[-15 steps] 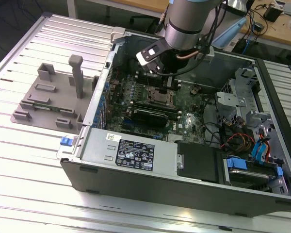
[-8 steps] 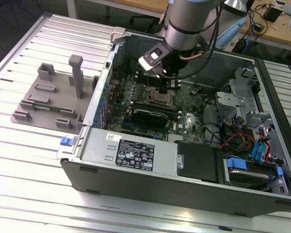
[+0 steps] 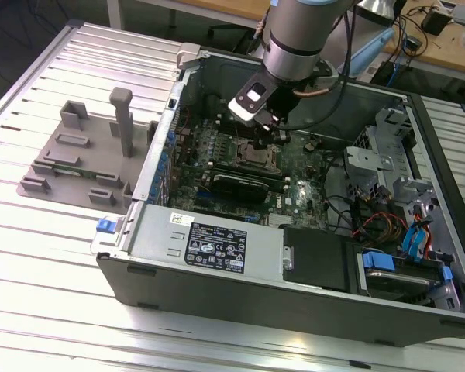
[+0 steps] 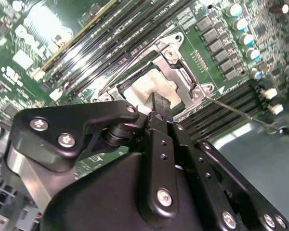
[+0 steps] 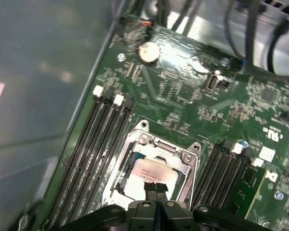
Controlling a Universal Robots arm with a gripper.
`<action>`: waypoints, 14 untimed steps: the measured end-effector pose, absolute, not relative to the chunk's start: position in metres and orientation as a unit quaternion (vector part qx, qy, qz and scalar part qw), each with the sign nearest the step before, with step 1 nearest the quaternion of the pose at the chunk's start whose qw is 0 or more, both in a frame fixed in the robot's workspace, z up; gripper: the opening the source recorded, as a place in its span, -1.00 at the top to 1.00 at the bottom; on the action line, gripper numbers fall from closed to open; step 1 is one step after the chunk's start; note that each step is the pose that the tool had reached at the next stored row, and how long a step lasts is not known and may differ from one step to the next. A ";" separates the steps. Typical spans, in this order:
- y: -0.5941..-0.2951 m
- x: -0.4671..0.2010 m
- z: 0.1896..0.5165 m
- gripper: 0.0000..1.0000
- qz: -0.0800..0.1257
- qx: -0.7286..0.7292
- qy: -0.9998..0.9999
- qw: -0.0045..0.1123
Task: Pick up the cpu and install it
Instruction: 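Close the cpu cover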
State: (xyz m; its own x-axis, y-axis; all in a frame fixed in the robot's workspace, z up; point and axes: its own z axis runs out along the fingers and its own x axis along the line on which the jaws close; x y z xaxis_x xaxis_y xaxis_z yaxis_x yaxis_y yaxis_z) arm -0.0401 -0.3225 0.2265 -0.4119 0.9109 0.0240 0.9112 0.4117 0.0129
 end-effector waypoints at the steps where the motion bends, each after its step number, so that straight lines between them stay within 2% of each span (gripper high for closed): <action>1: -0.323 -0.040 0.226 0.79 -0.012 -0.534 -0.846 0.007; 14: -0.323 -0.040 0.225 0.79 -0.011 -0.392 -0.920 0.008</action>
